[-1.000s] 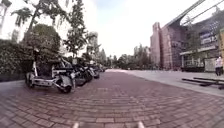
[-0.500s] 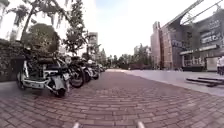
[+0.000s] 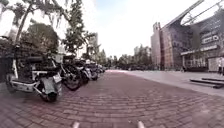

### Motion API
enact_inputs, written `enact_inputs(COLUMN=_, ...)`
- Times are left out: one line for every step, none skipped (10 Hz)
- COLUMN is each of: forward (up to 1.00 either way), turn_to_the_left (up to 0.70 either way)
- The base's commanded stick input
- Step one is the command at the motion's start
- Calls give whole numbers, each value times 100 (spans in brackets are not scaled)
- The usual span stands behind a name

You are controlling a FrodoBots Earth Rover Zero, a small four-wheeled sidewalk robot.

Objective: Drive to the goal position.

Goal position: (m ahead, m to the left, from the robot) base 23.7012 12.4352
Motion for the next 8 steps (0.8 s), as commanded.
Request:
enact_inputs(forward=70, turn_to_the_left=0)
enact_inputs(forward=70, turn_to_the_left=0)
enact_inputs(forward=70, turn_to_the_left=0)
enact_inputs(forward=70, turn_to_the_left=0)
enact_inputs(forward=70, turn_to_the_left=0)
enact_inputs(forward=70, turn_to_the_left=0)
enact_inputs(forward=70, turn_to_the_left=0)
enact_inputs(forward=70, turn_to_the_left=0)
